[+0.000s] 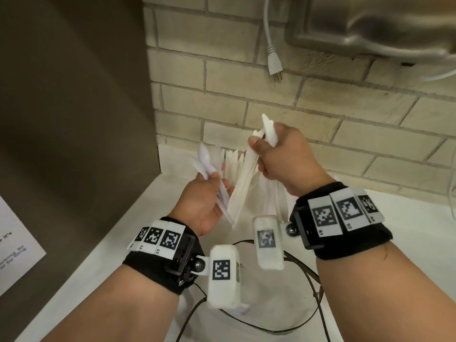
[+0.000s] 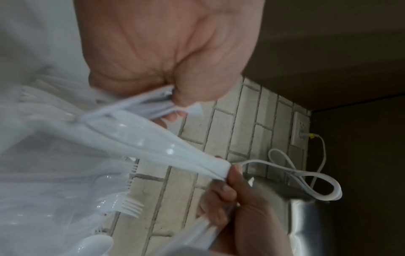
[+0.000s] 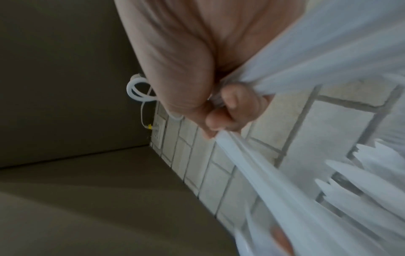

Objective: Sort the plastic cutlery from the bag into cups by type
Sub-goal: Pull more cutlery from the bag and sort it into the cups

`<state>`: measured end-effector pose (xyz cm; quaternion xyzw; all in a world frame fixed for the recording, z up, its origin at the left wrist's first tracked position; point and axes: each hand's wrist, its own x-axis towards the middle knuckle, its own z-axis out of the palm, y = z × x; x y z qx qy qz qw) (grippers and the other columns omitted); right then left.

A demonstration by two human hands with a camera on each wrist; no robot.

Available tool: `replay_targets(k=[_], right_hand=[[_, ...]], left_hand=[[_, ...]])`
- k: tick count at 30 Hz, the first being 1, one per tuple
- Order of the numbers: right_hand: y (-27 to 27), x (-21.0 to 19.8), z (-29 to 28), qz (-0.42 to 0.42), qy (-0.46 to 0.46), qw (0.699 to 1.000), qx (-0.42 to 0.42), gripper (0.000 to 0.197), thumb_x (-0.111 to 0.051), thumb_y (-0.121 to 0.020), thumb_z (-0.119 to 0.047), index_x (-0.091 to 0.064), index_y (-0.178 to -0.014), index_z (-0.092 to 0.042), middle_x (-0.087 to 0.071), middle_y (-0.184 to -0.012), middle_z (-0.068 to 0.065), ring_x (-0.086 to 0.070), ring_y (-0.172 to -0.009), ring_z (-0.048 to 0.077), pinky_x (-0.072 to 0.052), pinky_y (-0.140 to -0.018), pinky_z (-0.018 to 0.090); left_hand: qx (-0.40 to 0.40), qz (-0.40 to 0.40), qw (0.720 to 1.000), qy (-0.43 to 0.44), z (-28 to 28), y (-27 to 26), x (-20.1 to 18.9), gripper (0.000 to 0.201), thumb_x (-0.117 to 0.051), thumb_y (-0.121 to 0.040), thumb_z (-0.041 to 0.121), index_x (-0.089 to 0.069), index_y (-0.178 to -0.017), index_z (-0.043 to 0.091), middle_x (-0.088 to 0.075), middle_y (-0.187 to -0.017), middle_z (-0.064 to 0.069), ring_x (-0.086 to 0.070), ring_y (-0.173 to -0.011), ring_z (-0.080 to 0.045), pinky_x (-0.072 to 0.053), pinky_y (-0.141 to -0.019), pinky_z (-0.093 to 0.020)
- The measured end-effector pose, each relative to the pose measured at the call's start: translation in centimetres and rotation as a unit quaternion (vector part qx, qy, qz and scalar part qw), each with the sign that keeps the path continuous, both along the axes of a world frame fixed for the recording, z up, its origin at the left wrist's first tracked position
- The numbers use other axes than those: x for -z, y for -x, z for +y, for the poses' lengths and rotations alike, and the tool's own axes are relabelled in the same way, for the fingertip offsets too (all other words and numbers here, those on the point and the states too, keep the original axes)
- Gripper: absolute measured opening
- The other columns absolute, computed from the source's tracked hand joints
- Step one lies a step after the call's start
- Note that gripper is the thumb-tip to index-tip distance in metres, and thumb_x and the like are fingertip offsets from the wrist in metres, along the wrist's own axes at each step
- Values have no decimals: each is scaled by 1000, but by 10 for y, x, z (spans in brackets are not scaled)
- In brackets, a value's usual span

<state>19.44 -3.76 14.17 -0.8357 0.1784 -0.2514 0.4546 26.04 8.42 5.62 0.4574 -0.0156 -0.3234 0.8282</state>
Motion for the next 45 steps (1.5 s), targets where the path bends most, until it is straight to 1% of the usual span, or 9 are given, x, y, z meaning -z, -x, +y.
replay_targets(k=[5,7,13,17,21,30,38,42,45], right_hand=[[-3,-29,-21,-125,51,983,127,10,-57,-94,-28,-52,-96,-19,-60,-80,-2,-64,-71,18,-55,-66,30],[-16,-26,-22,-132,121,971,156,22,-54,-96,-29,-54,-109,-11,-60,-84,-4,-59,-78,16,-46,-62,17],[-58,15,-16,-70,158,979,110,45,-49,-99,-27,-45,-134,0,-63,-119,18,-59,-110,31,-39,-77,21],[-74,44,-19,25,116,990,78,43,-49,-98,-28,-44,-133,-3,-66,-111,16,-68,-93,31,-50,-78,28],[-78,66,-24,161,91,982,37,40,-53,-96,-31,-48,-125,-5,-71,-98,13,-68,-63,14,-45,-51,23],[-81,2,-31,-67,65,994,62,34,-63,-90,-28,-58,-116,-8,-62,-98,-1,-66,-90,25,-57,-76,37],[-91,15,-21,-254,-66,962,78,8,-50,-87,-45,-50,-80,-41,-53,-70,-4,-51,-66,19,-49,-65,38],[-92,46,-20,-209,-110,970,63,10,-49,-97,-32,-52,-89,-28,-56,-73,-2,-55,-60,12,-50,-60,19],[-93,67,-21,-150,-117,982,12,6,-63,-90,-21,-58,-90,-24,-62,-78,-3,-62,-72,14,-53,-75,28]], left_hand=[[-83,14,996,-32,5,-9,7,26,-36,-103,17,-57,-118,21,-52,-87,-4,-55,-80,-19,-47,-72,-34],[-82,8,996,-36,5,-9,7,25,-36,-103,18,-57,-116,22,-52,-86,-3,-55,-80,-18,-47,-70,-32],[-81,-29,995,-43,2,-12,8,29,-36,-103,18,-56,-125,17,-51,-86,-4,-54,-83,-18,-47,-70,-25],[-73,-40,996,-41,4,-15,9,31,-35,-103,15,-54,-128,14,-52,-86,-5,-54,-80,-15,-48,-70,-23],[-60,-42,996,-42,3,-15,9,32,-36,-103,15,-53,-131,11,-53,-88,-5,-55,-78,-13,-48,-71,-24],[-46,-44,996,-58,-1,-10,7,30,-35,-104,16,-57,-124,15,-54,-87,-1,-55,-73,-11,-49,-82,-28],[-54,-29,996,-65,3,-13,8,26,-36,-104,18,-59,-113,19,-55,-87,-4,-55,-74,-15,-49,-75,-28],[-55,-29,996,-64,2,-13,9,28,-36,-103,17,-59,-120,17,-54,-86,-5,-54,-76,-17,-49,-84,-31],[-57,-36,996,-60,2,-14,11,29,-35,-104,16,-59,-120,14,-54,-85,-5,-53,-75,-14,-50,-79,-25]])
